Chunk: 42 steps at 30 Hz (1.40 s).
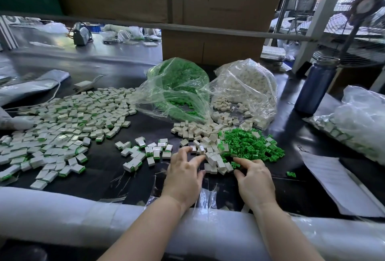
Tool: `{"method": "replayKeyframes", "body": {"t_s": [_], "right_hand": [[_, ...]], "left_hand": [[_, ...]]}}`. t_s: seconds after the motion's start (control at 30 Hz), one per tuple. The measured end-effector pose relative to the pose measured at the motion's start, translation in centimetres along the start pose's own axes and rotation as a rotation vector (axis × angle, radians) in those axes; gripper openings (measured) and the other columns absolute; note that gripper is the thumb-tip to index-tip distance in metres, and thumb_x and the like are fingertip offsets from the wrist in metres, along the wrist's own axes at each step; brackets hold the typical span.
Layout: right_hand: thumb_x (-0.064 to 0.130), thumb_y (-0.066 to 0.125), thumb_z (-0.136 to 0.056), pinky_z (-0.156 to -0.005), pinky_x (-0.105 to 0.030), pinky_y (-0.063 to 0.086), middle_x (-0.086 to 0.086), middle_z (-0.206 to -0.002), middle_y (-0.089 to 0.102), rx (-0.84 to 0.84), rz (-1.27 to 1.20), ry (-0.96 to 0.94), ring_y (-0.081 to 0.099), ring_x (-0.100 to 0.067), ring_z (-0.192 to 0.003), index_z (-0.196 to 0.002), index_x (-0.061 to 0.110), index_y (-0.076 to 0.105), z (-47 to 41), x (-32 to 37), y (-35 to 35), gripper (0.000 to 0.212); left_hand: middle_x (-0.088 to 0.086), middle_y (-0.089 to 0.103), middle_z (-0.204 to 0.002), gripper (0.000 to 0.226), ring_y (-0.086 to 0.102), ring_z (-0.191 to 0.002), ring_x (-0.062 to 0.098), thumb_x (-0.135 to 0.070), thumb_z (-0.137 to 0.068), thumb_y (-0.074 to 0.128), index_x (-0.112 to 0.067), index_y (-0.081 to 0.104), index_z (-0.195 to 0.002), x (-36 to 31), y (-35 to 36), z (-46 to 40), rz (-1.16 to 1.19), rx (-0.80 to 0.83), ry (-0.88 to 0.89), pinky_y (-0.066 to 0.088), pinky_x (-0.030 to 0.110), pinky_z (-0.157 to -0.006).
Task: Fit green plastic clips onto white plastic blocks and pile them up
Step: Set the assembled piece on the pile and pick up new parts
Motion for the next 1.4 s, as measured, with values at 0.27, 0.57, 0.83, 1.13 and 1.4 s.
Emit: {"method": "replayKeyframes", "body": {"t_s": [0.27,0.57,0.83,1.13,1.4], "right_hand": [[0.023,0.056,-0.092,-0.092,-0.032,0.040,-0.001,-0.112,0.055,-0.007,0.023,-0.022,0.050,-0.021,-0.108,-0.110,0.023,0.066,0.2,0.2,0.0,0.020],[0.013,0.059,-0.090,-0.061,-0.022,0.044,0.005,-0.063,0.063,-0.092,-0.362,-0.191,0.058,-0.013,-0.062,-0.076,0.019,0.065,1.0,1.2,-0.7,0.016],[-0.001,0.069,-0.079,-0.063,-0.025,0.057,-0.002,-0.065,0.069,0.073,-0.703,-0.106,0.064,-0.011,-0.061,-0.075,0.018,0.068,1.5,1.7,-0.9,0.019],[-0.002,0.067,-0.080,-0.073,-0.023,0.054,-0.001,-0.075,0.072,0.137,-0.690,-0.169,0.066,-0.011,-0.074,-0.078,0.018,0.073,1.6,2.1,-0.6,0.021],[-0.002,0.069,-0.079,-0.068,-0.027,0.055,-0.002,-0.069,0.068,0.146,-0.693,-0.183,0.062,-0.008,-0.065,-0.076,0.012,0.069,1.6,2.3,-0.6,0.014]], "left_hand": [[-0.006,0.040,-0.125,0.028,0.032,-0.119,0.013,-0.038,-0.092,0.052,-0.029,0.055,-0.118,-0.2,0.1,-0.1,-0.015,0.017,0.033,0.024,0.026,-0.106],[-0.008,0.060,-0.084,0.019,0.059,-0.080,0.008,-0.012,-0.084,0.066,-0.026,0.057,-0.092,-0.7,-0.8,0.5,0.315,0.001,0.033,0.051,0.021,-0.078],[-0.009,0.062,-0.087,0.024,0.059,-0.076,0.002,-0.006,-0.083,0.067,-0.024,0.068,-0.099,-0.5,-0.8,0.5,0.500,-0.008,0.028,0.050,0.014,-0.078],[0.007,0.071,-0.083,0.010,0.067,-0.079,0.022,-0.008,-0.085,0.064,-0.015,0.067,-0.092,-0.2,-0.8,0.3,0.800,0.052,-0.092,0.055,0.034,-0.081],[0.007,0.070,-0.085,0.009,0.065,-0.076,0.013,-0.007,-0.089,0.058,-0.009,0.062,-0.097,-0.4,-0.3,0.2,0.904,0.139,-0.082,0.054,0.023,-0.076]]}}
Point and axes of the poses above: each hand's wrist, its own z-axis away from the middle knuckle, its own y-axis out of the palm, x = y × z, the point moved 5 cm from there along -z, towards the middle knuckle
